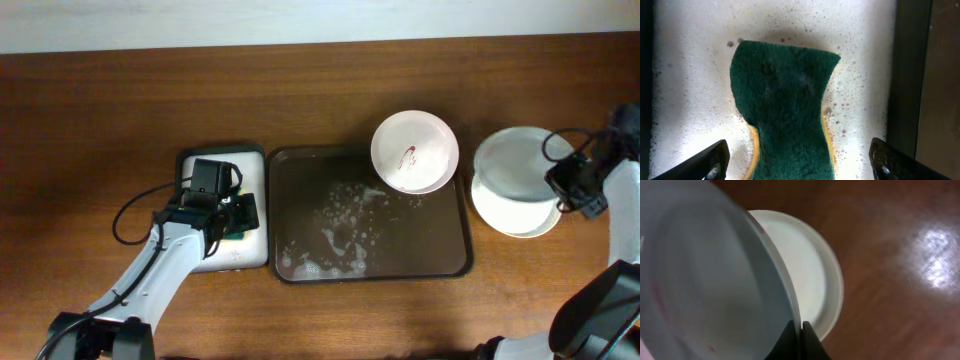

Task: Clean dirty plates on tray and stack at the side
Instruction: 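Drag the pink plate to the tray center with the right gripper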

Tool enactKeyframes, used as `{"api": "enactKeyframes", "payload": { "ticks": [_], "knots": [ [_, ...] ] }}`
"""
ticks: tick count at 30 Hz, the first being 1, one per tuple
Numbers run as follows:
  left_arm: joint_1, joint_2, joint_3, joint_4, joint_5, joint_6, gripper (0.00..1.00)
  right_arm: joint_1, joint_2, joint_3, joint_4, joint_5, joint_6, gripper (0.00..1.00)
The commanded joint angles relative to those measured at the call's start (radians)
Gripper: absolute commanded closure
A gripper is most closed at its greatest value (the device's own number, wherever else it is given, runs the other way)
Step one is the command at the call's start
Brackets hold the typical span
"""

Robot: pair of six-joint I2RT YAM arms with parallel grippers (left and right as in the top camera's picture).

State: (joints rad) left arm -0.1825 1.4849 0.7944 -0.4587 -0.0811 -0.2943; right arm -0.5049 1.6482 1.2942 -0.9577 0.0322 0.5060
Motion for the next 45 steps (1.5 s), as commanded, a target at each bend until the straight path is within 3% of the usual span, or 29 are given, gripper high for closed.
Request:
{"api": "enactKeyframes", "payload": {
  "ticks": [1, 2, 3, 8, 15, 21, 27, 35, 41, 45],
  "knots": [
    [0.002, -0.013, -0.007, 0.002, 0.006, 0.004, 0.13, -0.011, -0.018, -0.048, 0.042, -0.026, 0.011, 0.86],
    [0.002, -0.013, -0.007, 0.002, 0.006, 0.004, 0.14, 0.01, -0.018, -0.051, 0.046, -0.057, 0.011, 0.55],
    [0.003, -0.013, -0.007, 0.002, 0.006, 0.004, 0.14, 0.023, -0.018, -0.051, 0.046, -0.08, 0.011, 0.51],
    [0.002, -0.013, -0.007, 0.002, 0.006, 0.004, 0.14, 0.134, -0.018, -0.051, 0.098, -0.161, -0.035, 0.45],
    [0.002, -0.013, -0.007, -0.002, 0.006, 0.004, 0.13, 0.36, 0.021, -0.051, 0.333, -0.16, -0.424, 0.46],
    [0.002, -0.013, -0.007, -0.002, 0.006, 0.004, 0.12, 0.388, 0.138, -0.051, 0.463, -0.16, -0.447, 0.46],
    [0.002, -0.013, -0.007, -0.002, 0.006, 0.004, 0.12, 0.388, 0.267, -0.051, 0.518, -0.244, -0.447, 0.6],
    [0.002, -0.013, -0.007, -0.006, 0.007, 0.004, 0.12, 0.388, 0.305, -0.05, 0.498, -0.276, -0.446, 0.96],
    [0.003, -0.013, -0.007, -0.004, 0.006, 0.004, 0.12, 0.392, 0.234, -0.048, 0.367, -0.454, -0.436, 0.96],
    [0.002, -0.013, -0.007, -0.003, 0.006, 0.004, 0.12, 0.463, 0.215, -0.049, 0.181, -0.47, -0.281, 0.96]
  ]
}}
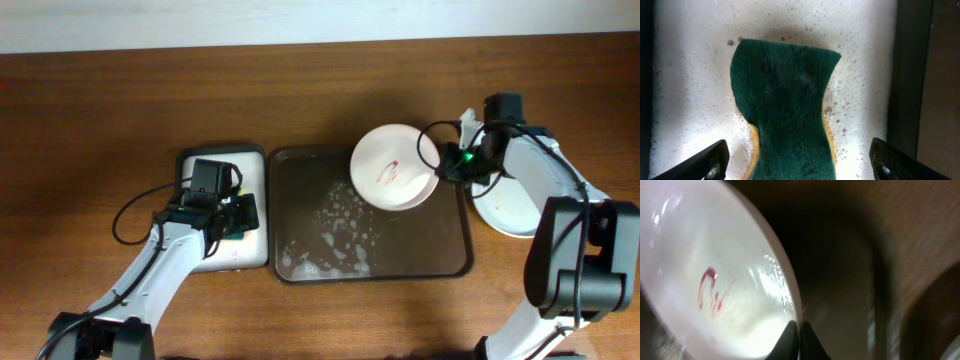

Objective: Clean dirty plates on tray and stack at the side

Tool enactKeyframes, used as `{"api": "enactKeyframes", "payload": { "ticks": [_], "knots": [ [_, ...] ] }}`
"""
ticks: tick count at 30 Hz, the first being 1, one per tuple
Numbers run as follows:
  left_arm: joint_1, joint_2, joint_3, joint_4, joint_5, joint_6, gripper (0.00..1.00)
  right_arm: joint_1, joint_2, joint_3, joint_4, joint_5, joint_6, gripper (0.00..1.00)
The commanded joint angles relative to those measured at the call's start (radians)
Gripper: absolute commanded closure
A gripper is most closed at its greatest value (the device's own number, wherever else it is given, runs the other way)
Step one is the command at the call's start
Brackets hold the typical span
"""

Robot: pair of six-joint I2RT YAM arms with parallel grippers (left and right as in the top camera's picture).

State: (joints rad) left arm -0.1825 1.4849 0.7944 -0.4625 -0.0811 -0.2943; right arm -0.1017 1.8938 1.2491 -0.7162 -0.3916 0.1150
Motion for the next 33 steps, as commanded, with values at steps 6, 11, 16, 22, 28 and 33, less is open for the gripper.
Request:
{"api": "enactKeyframes", "payload": {
  "ticks": [6, 11, 16, 22, 28, 33],
  "knots": [
    [0.002, -0.013, -0.007, 0.002, 0.006, 0.004, 0.13, 0.233, -0.029, -0.005, -0.109, 0.022, 0.186, 0.96],
    [0.002, -0.013, -0.007, 0.025, 0.006, 0.004, 0.13, 0.328, -0.019, -0.006, -0.106, 0.142, 0.216, 0.96],
    [0.002, -0.007, -0.007, 0.044, 0.003, 0.004, 0.21, 0.339, -0.019, -0.006, -0.105, 0.142, 0.216, 0.96],
    [0.002, 0.103, -0.008, 0.072, -0.024, -0.035, 0.26, 0.339, -0.019, -0.006, -0.103, 0.142, 0.216, 0.96],
    [0.003, 0.115, 0.002, 0.076, -0.02, -0.049, 1.0, 0.339, -0.019, -0.006, -0.103, 0.142, 0.216, 0.96],
    [0.003, -0.013, 0.032, 0.039, -0.032, -0.049, 1.0, 0.339, -0.019, -0.006, -0.104, 0.142, 0.216, 0.96]
  ]
}}
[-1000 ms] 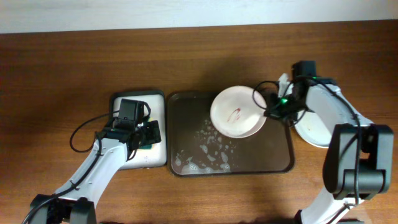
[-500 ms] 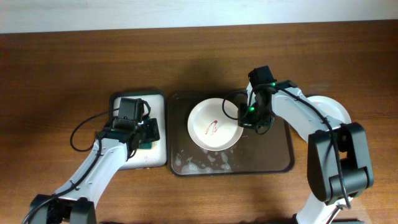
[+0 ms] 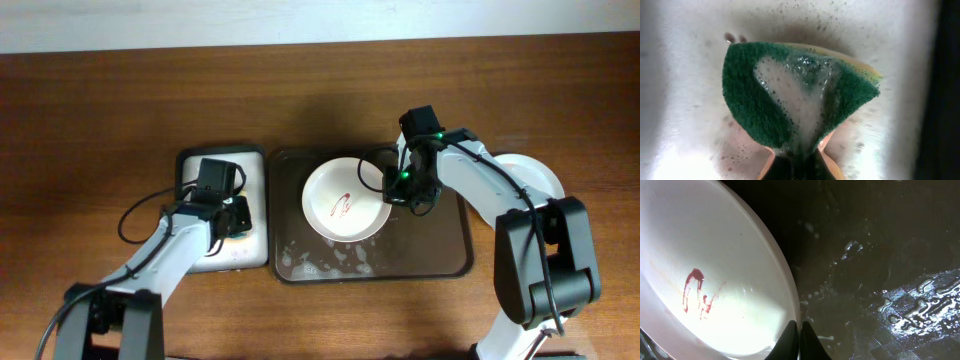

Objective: Clean dirty plates on tray and stack at the side

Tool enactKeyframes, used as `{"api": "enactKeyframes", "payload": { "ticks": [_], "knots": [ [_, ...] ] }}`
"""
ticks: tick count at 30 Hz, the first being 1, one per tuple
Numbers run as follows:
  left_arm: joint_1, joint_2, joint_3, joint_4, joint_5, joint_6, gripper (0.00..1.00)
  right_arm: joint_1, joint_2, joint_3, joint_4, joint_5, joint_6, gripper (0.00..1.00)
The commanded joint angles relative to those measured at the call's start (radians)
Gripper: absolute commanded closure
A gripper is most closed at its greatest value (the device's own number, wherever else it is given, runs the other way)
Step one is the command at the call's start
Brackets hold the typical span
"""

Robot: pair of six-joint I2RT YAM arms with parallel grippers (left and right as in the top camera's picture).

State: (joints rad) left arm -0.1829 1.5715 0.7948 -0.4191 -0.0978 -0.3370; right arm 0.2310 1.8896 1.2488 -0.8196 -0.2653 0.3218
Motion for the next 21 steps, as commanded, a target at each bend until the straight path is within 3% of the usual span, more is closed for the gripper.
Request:
{"api": "enactKeyframes", "payload": {
  "ticks": [1, 9, 16, 21],
  "knots": [
    [0.003, -0.127, 0.031, -0.01, -0.015, -0.006, 1.0, 0.006, -0.015, -0.005, 0.0, 0.016, 0.009, 0.96],
    [0.003, -0.278, 0.031, -0.061, -0.04, -0.006, 1.0, 0.006, -0.015, -0.005, 0.0, 0.016, 0.009, 0.96],
    [0.003, -0.321, 0.031, 0.023, -0.105, 0.108, 1.0, 0.006, -0.015, -0.005, 0.0, 0.016, 0.009, 0.96],
    [0.003, -0.436, 0.031, 0.068, -0.105, 0.108, 1.0, 0.006, -0.015, -0.005, 0.0, 0.016, 0.009, 0.96]
  ]
}}
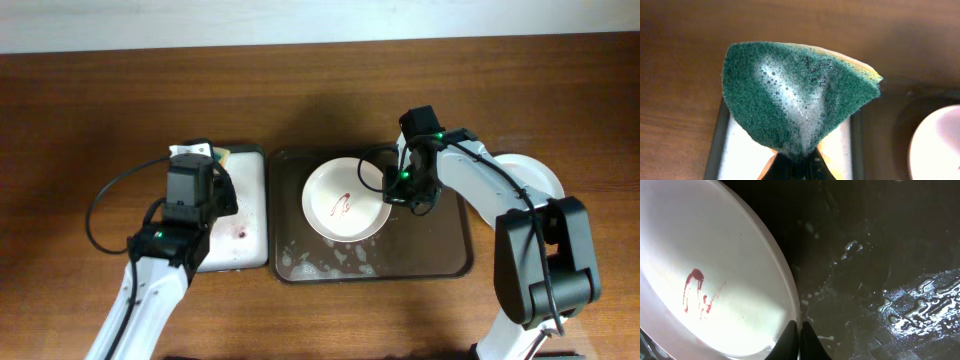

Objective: Clean dirty plates on tray and stack at the side

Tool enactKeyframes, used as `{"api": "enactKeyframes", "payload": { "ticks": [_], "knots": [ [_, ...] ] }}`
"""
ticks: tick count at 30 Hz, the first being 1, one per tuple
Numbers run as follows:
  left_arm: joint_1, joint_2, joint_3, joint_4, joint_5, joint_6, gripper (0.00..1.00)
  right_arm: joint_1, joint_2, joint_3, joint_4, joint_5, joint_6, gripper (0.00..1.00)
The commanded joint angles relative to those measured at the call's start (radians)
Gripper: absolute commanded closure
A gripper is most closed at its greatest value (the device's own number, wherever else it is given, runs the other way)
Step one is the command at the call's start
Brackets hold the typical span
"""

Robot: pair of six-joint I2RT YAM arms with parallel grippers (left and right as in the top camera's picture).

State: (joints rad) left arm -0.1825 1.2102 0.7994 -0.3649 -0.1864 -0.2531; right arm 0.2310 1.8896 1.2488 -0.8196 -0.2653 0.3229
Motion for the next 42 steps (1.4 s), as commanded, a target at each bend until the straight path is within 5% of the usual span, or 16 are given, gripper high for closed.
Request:
{"api": "enactKeyframes", "payload": {
  "ticks": [1, 20, 26, 29, 35, 42],
  "knots": [
    [0.002, -0.09, 0.027, 0.013, -0.017, 0.024, 1.0, 0.006, -0.015, -0.005, 0.0, 0.016, 0.008, 0.96],
    [0.002, -0.108, 0.024, -0.006, -0.012, 0.023, 1.0, 0.006, -0.015, -0.005, 0.0, 0.015, 0.008, 0.96],
    [0.002, 0.09, 0.018, -0.076, -0.001, -0.075, 1.0, 0.006, -0.015, -0.005, 0.0, 0.015, 0.007, 0.96],
    [0.002, 0.212, 0.018, -0.097, 0.097, -0.075, 1.0, 0.006, -0.015, -0.005, -0.001, 0.016, 0.007, 0.96],
    [0.002, 0.18, 0.152, -0.159, 0.204, -0.068, 1.0, 0.006, -0.015, -0.005, -0.004, 0.016, -0.003, 0.96],
    [-0.092, 0.235, 0.167, 0.0, 0.465, -0.103, 1.0, 0.006, -0.015, -0.005, -0.004, 0.016, -0.003, 0.96]
  ]
}}
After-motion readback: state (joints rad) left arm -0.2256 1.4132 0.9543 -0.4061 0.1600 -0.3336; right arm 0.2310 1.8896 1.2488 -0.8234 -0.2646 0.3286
